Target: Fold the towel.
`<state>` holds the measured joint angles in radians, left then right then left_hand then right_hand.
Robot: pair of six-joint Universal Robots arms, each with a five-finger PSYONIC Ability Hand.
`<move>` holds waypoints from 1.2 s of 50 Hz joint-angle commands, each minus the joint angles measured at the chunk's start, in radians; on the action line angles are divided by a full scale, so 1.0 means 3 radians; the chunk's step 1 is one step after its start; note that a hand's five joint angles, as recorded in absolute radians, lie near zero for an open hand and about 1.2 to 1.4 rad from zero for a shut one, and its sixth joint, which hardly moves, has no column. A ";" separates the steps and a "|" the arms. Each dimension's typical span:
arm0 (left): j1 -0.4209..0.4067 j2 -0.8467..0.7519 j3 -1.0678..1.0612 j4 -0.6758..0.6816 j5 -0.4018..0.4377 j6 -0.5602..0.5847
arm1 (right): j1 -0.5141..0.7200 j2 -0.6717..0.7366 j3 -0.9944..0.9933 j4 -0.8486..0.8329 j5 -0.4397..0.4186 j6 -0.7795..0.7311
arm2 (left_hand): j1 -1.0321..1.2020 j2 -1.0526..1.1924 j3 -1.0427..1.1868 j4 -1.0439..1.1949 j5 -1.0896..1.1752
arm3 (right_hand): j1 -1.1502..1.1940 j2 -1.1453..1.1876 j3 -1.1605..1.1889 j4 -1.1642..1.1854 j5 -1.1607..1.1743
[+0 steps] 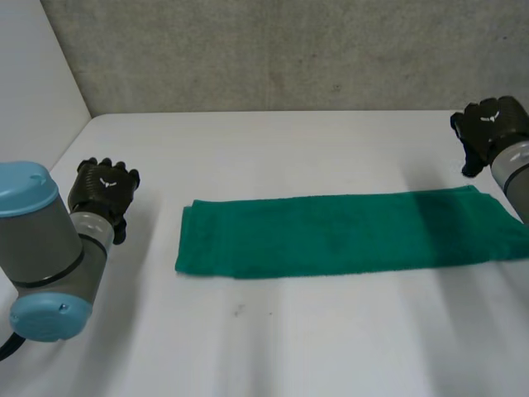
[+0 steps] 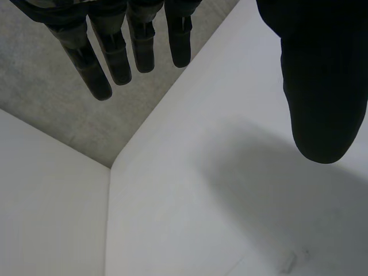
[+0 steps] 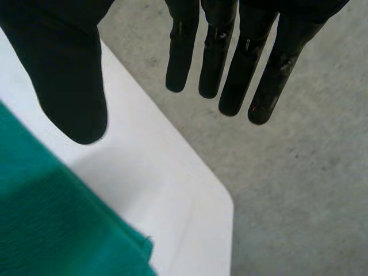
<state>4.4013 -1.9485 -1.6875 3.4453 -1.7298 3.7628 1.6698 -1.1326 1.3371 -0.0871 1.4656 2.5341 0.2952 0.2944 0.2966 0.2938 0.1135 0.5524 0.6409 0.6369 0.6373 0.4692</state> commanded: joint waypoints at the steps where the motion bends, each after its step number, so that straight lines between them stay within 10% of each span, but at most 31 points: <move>1: -0.0006 0.0017 -0.0035 0.0000 0.0014 -0.0087 | -0.0548 0.0012 0.0390 -0.0006 -0.0165 0.0005 | -0.0037 -0.0035 -0.0042 -0.0032 -0.0013 | 0.0233 -0.0062 -0.0049 -0.0050 -0.0072; 13: -0.0068 0.0017 -0.0127 0.0000 0.0014 -0.0092 | -0.1357 0.0104 0.0677 -0.0001 -0.1101 -0.0010 | -0.0047 -0.0045 -0.0052 -0.0042 -0.0023 | 0.0418 0.0123 0.0136 0.0135 0.0114; 30: -0.0155 0.0011 -0.0173 0.0005 0.0019 -0.0102 | -0.1496 0.0620 0.0616 -0.0088 -0.1280 -0.0020 | -0.0047 -0.0045 -0.0052 -0.0042 -0.0023 | 0.1093 0.0798 0.0811 0.0810 0.0789; 37: -0.0139 0.0011 -0.0168 0.0026 0.0019 -0.0107 | -0.1496 0.0738 0.0503 -0.0149 -0.1240 0.0010 | -0.0047 -0.0045 -0.0052 -0.0042 -0.0023 | 0.2812 0.2517 0.2530 0.2529 0.2507; 49: -0.0124 0.0037 -0.0168 0.0031 0.0014 -0.0194 | -0.1547 0.0498 0.0426 -0.0477 -0.0483 -0.0077 | -0.0057 -0.0054 -0.0062 -0.0052 -0.0033 | 0.2813 0.2518 0.2531 0.2530 0.2508; 60: -0.0098 0.0119 -0.0168 0.0026 0.0009 -0.0250 | -0.0234 0.0196 0.0104 -0.0477 -0.0503 -0.0117 | -0.0106 -0.0103 -0.0111 -0.0101 -0.0082 | 0.2813 0.2518 0.2531 0.2530 0.2508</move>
<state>4.3689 -1.9240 -1.7381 3.4531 -1.7256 3.6892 1.3715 -1.0392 1.4313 -0.2318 1.3249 2.4967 0.2795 0.2736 0.2736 0.2713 0.0852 0.9688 1.1701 1.1794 1.1906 0.9755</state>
